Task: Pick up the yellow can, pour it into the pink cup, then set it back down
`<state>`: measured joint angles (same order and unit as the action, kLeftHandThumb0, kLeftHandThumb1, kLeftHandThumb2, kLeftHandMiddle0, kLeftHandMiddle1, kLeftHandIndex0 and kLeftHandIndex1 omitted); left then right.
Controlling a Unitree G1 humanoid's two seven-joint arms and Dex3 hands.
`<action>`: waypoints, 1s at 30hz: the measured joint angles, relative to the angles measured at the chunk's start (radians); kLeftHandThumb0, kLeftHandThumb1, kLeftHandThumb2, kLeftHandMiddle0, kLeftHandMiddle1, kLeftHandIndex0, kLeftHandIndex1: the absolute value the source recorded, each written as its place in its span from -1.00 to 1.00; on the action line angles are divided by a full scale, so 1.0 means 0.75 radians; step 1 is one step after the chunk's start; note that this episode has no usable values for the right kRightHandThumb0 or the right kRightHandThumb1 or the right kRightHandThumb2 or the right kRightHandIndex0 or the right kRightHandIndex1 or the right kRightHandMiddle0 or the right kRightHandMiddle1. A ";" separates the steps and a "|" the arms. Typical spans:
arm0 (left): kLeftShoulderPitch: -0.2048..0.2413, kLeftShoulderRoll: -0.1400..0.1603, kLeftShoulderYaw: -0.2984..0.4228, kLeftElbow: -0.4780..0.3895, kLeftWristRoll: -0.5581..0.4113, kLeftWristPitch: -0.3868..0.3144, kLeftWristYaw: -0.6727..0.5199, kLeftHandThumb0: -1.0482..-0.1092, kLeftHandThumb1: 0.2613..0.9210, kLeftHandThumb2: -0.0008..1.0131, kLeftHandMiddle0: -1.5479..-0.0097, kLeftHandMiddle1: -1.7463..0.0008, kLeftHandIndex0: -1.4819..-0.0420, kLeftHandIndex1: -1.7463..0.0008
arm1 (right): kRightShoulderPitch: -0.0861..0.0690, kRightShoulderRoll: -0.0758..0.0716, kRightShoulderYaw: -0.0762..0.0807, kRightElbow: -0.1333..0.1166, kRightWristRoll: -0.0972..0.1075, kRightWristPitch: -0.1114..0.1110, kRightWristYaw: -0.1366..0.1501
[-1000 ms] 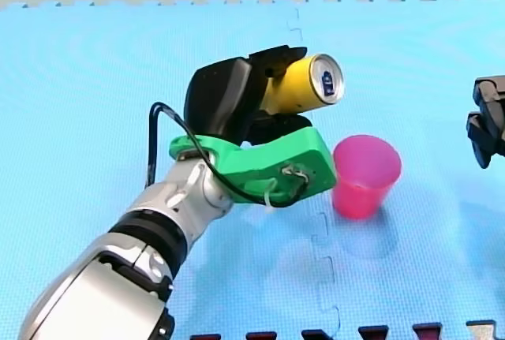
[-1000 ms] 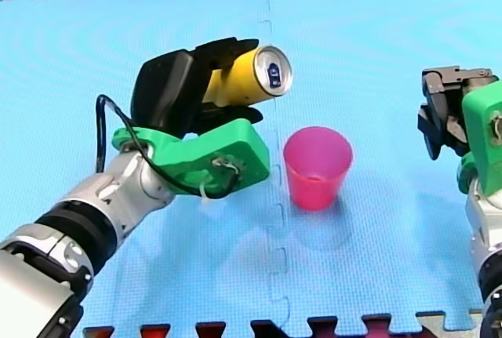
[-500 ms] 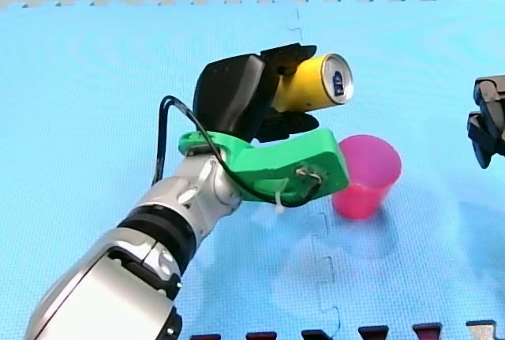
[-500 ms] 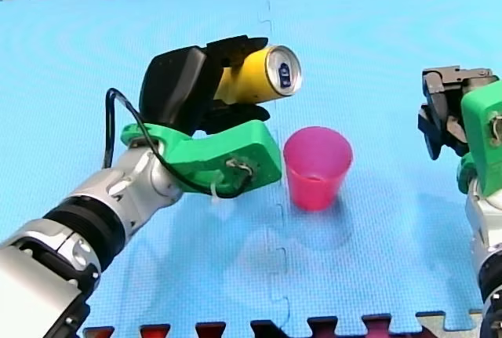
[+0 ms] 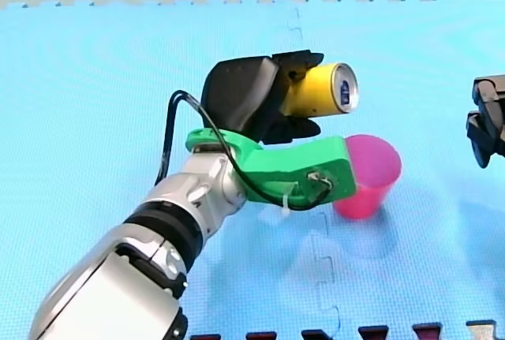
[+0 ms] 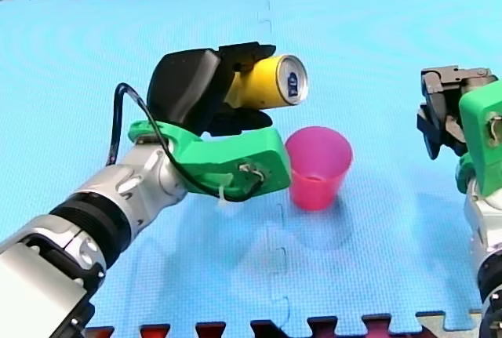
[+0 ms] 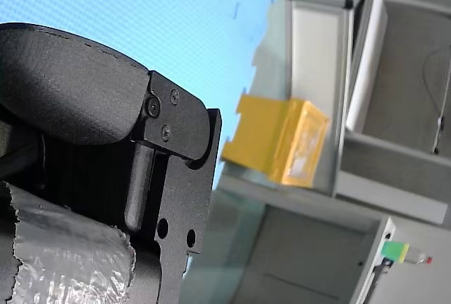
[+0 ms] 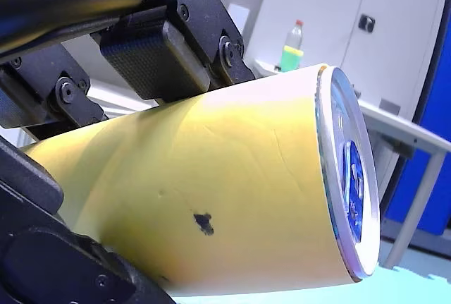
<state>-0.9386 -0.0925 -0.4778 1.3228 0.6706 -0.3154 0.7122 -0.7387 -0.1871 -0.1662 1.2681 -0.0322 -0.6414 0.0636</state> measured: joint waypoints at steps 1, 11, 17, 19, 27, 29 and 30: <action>0.000 0.001 -0.006 0.000 0.004 0.002 0.000 0.48 0.83 -0.99 -0.82 0.96 -0.53 1.00 | 0.000 0.001 0.000 0.000 0.000 0.000 0.000; -0.002 0.019 -0.116 0.012 0.125 0.071 0.031 0.54 0.89 -0.99 -0.80 0.91 -0.45 1.00 | 0.000 0.006 0.001 0.000 0.000 -0.009 -0.007; -0.003 0.016 -0.145 0.022 0.146 0.085 0.031 0.52 0.90 -1.00 -0.18 -0.08 -0.40 1.00 | 0.000 0.009 0.005 -0.001 -0.005 -0.009 -0.018; -0.003 0.016 -0.156 0.024 0.151 0.085 0.031 0.53 0.90 -1.00 -0.11 -0.17 -0.40 1.00 | 0.000 0.011 0.007 -0.001 -0.006 -0.009 -0.019; -0.008 0.024 -0.200 0.024 0.185 0.081 0.024 0.53 0.83 -1.00 -0.07 -0.21 -0.42 0.99 | 0.000 0.011 0.008 -0.001 -0.005 -0.009 -0.020; -0.010 0.024 -0.201 0.024 0.185 0.081 0.019 0.52 0.80 -1.00 -0.07 -0.21 -0.43 0.99 | 0.000 0.011 0.008 -0.001 -0.005 -0.009 -0.020; -0.011 0.024 -0.202 0.024 0.185 0.082 0.017 0.52 0.80 -1.00 -0.07 -0.21 -0.43 0.99 | 0.000 0.011 0.008 -0.001 -0.005 -0.009 -0.020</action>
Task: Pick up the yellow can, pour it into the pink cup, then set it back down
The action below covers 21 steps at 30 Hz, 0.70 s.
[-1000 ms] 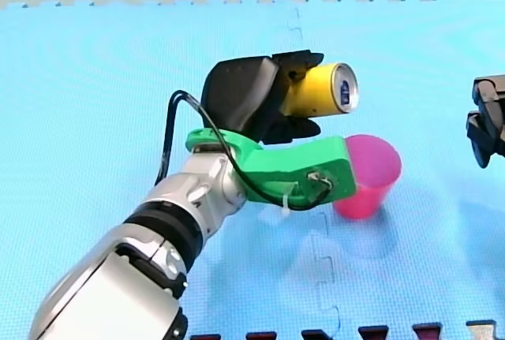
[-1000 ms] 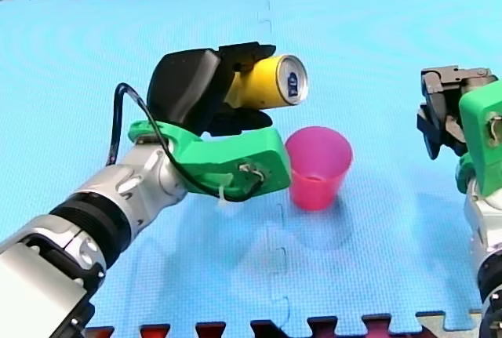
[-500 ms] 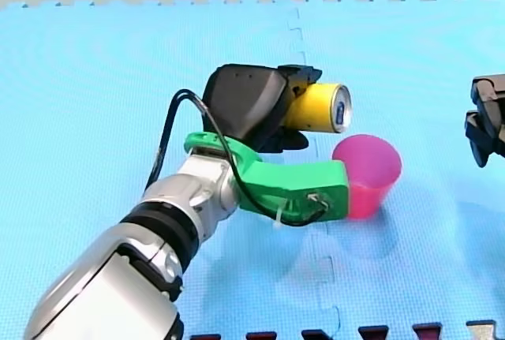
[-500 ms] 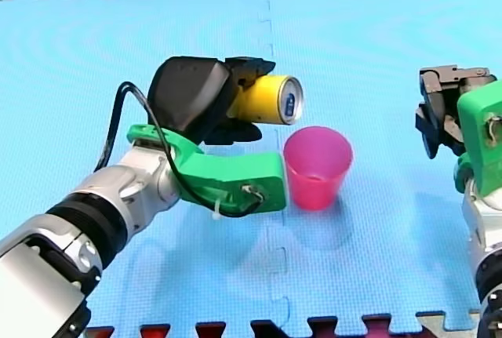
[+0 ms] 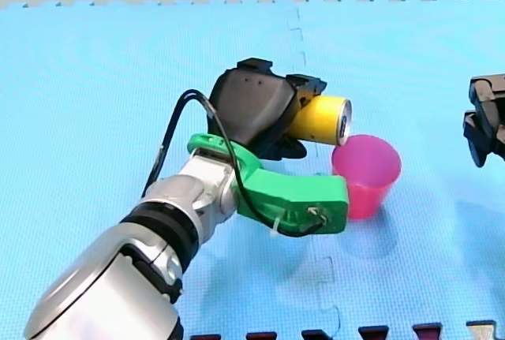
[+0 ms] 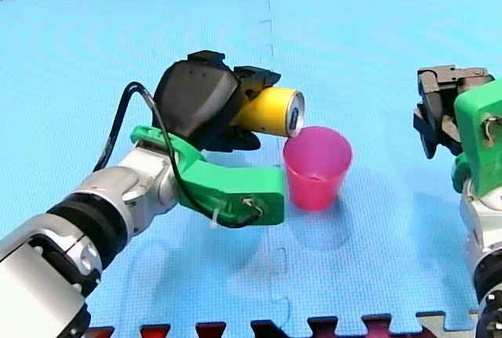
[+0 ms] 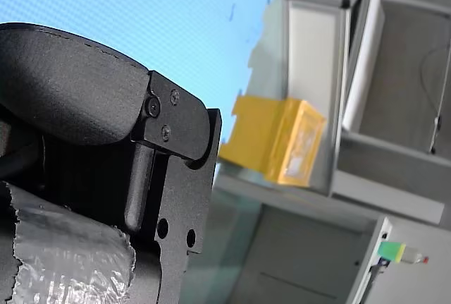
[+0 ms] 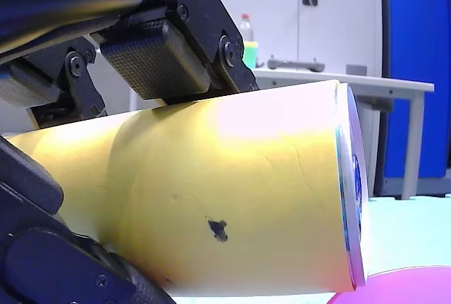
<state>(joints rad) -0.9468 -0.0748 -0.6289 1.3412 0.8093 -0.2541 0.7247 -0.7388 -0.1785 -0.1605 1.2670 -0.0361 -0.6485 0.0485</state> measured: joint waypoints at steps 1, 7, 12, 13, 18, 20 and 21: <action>-0.001 0.000 -0.001 0.000 0.000 0.001 -0.004 0.52 0.80 -1.00 -0.07 -0.22 -0.43 0.99 | 0.000 0.000 0.000 0.000 0.000 0.000 0.000; -0.005 -0.001 -0.003 0.000 0.000 0.012 -0.011 0.51 0.78 -1.00 -0.06 -0.23 -0.43 0.99 | 0.000 0.000 0.000 0.000 0.000 0.000 0.000; -0.007 -0.004 -0.003 0.000 -0.004 0.014 -0.016 0.50 0.78 -1.00 -0.05 -0.24 -0.42 1.00 | 0.000 0.000 0.000 0.000 -0.002 -0.001 -0.004; -0.008 -0.004 -0.003 0.000 -0.005 0.014 -0.016 0.50 0.78 -1.00 -0.05 -0.24 -0.42 1.00 | 0.000 0.000 0.001 0.001 -0.003 -0.001 -0.005; 0.005 -0.010 0.054 -0.005 -0.066 -0.033 0.078 0.43 0.79 -1.00 -0.06 -0.27 -0.42 0.99 | 0.000 -0.002 -0.002 0.002 -0.003 -0.002 -0.006; 0.014 -0.019 0.115 -0.009 -0.133 -0.068 0.116 0.42 0.78 -1.00 -0.09 -0.24 -0.46 0.98 | 0.000 -0.003 -0.005 0.003 -0.002 -0.002 -0.006; 0.019 -0.024 0.142 -0.009 -0.164 -0.084 0.126 0.42 0.78 -1.00 -0.12 -0.20 -0.48 0.98 | 0.000 -0.003 -0.006 0.003 -0.002 -0.002 -0.006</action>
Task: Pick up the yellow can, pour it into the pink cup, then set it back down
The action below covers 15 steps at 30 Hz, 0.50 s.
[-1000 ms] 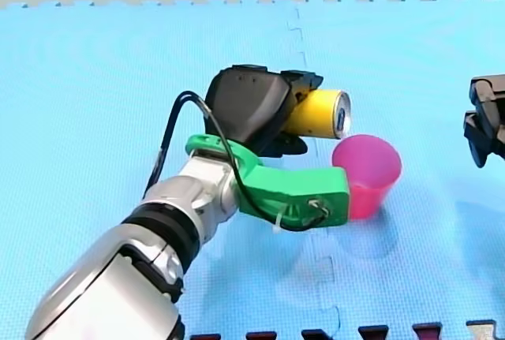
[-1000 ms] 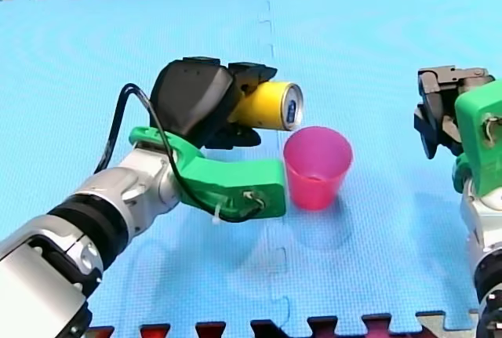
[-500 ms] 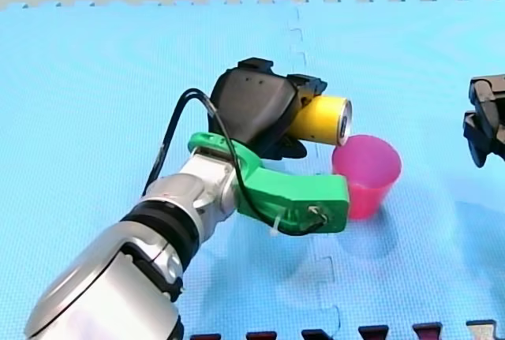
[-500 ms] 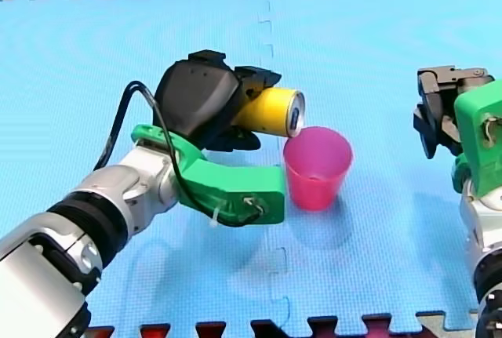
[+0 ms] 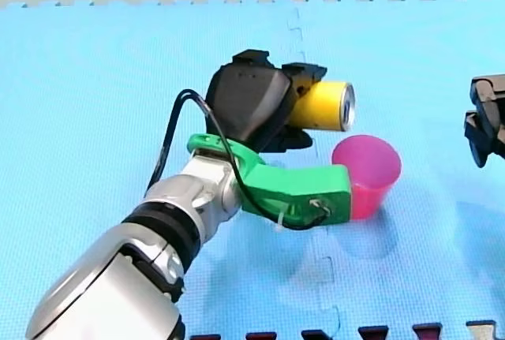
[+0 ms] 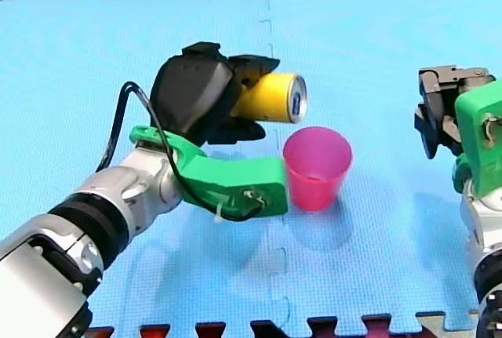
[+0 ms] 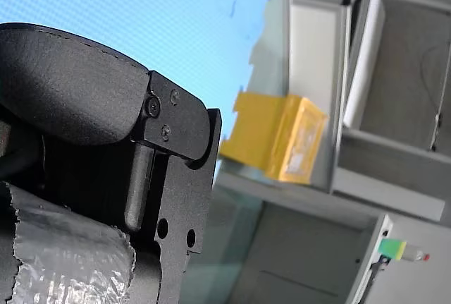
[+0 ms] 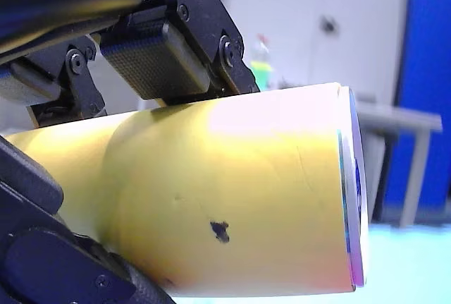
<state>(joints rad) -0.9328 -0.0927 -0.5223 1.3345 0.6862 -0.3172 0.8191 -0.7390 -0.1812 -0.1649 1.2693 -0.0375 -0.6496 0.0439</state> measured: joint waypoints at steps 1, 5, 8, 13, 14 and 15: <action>0.007 -0.008 0.036 0.000 -0.038 -0.022 0.020 0.42 0.78 -1.00 -0.14 -0.17 -0.49 0.98 | 0.000 -0.001 -0.001 0.001 0.001 0.000 0.001; 0.015 -0.014 0.075 0.000 -0.062 -0.054 0.075 0.42 0.78 -1.00 -0.28 0.17 -0.50 1.00 | -0.001 -0.005 -0.009 0.004 0.007 0.004 0.006; 0.023 -0.013 0.093 0.001 -0.074 -0.079 0.084 0.41 0.77 -1.00 -0.36 0.35 -0.50 1.00 | -0.002 -0.006 -0.013 0.007 0.011 0.010 0.011; 0.035 -0.009 0.142 0.001 -0.112 -0.115 0.108 0.37 0.73 -1.00 -0.44 0.61 -0.49 1.00 | -0.003 -0.009 -0.017 0.010 0.015 0.014 0.014; 0.036 -0.008 0.161 0.001 -0.131 -0.125 0.112 0.31 0.67 -1.00 -0.47 0.69 -0.48 1.00 | -0.003 -0.010 -0.017 0.010 0.015 0.015 0.014; 0.036 -0.008 0.178 0.001 -0.147 -0.134 0.113 0.25 0.62 -1.00 -0.48 0.76 -0.46 1.00 | -0.003 -0.010 -0.017 0.010 0.015 0.015 0.014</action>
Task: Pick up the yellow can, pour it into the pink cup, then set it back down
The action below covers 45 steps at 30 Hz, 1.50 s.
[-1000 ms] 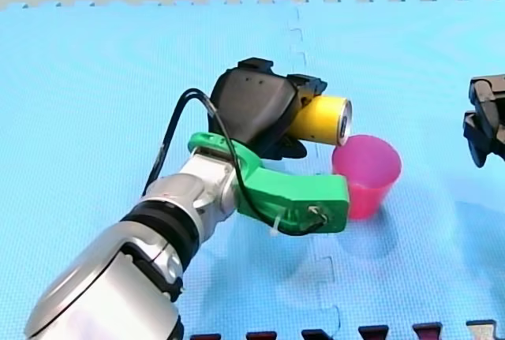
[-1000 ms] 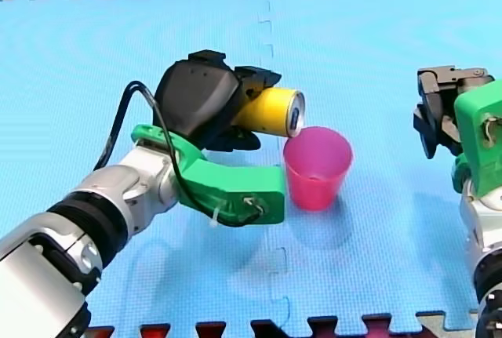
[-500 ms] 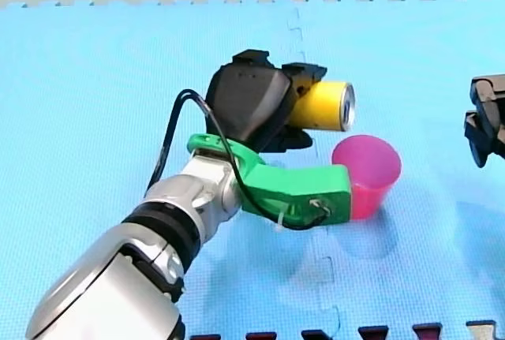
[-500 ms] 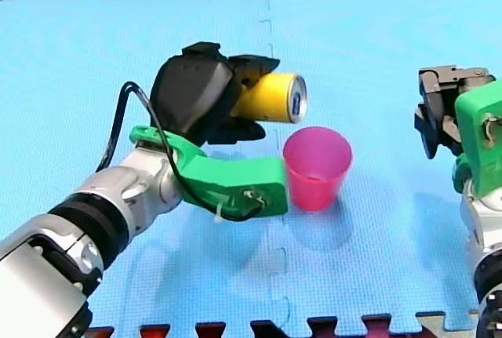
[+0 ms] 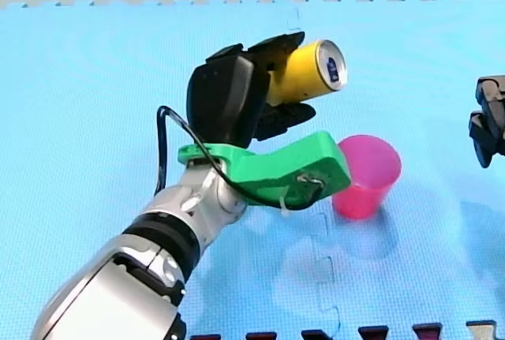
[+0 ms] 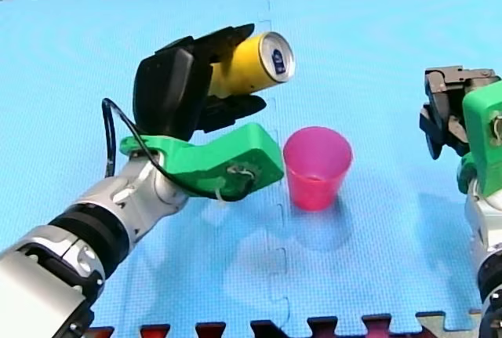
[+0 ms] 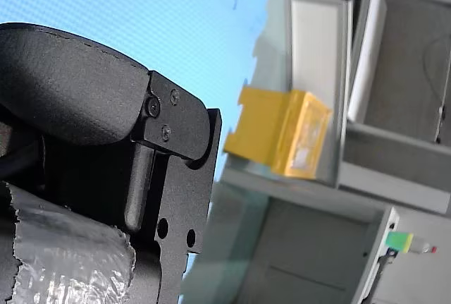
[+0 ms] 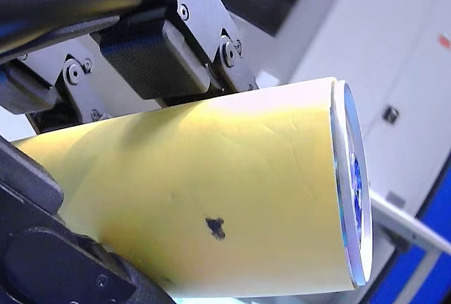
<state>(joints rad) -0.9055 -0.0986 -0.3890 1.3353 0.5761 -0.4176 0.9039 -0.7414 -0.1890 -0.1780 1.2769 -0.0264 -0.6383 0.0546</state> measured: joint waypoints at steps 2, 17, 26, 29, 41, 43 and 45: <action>0.004 0.000 0.037 -0.001 -0.037 -0.020 0.002 0.19 0.58 -1.00 -0.49 0.82 -0.44 1.00 | 0.000 -0.002 0.000 0.000 0.000 0.002 0.000; 0.097 0.005 0.114 -0.003 -0.080 -0.093 0.038 0.26 0.54 -1.00 -0.58 0.92 -0.55 0.98 | 0.000 -0.010 0.008 -0.001 -0.004 0.015 0.001; 0.142 -0.024 0.278 -0.012 -0.263 -0.176 -0.047 0.24 0.57 -0.99 -0.63 0.94 -0.56 0.99 | -0.004 -0.021 0.007 -0.002 -0.004 0.027 0.011; 0.168 -0.046 0.368 -0.020 -0.376 -0.238 -0.166 0.24 0.61 -0.98 -0.64 0.94 -0.56 0.99 | -0.007 -0.022 0.006 -0.001 -0.004 0.033 0.016; 0.232 -0.094 0.508 -0.035 -0.502 -0.362 -0.336 0.36 0.73 -0.98 -0.64 0.97 -0.51 1.00 | -0.015 -0.029 0.004 0.004 -0.003 0.050 0.021; 0.237 -0.100 0.528 -0.036 -0.520 -0.364 -0.364 0.37 0.74 -0.98 -0.64 0.97 -0.51 1.00 | -0.016 -0.031 0.004 0.005 -0.003 0.053 0.022; 0.242 -0.106 0.548 -0.038 -0.537 -0.366 -0.381 0.37 0.74 -0.99 -0.64 0.98 -0.51 1.00 | -0.017 -0.033 0.003 0.006 -0.003 0.054 0.023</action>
<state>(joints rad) -0.7240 -0.1780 0.0218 1.3071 0.1735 -0.6922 0.6182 -0.7545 -0.2137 -0.1759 1.2815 -0.0288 -0.5977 0.0720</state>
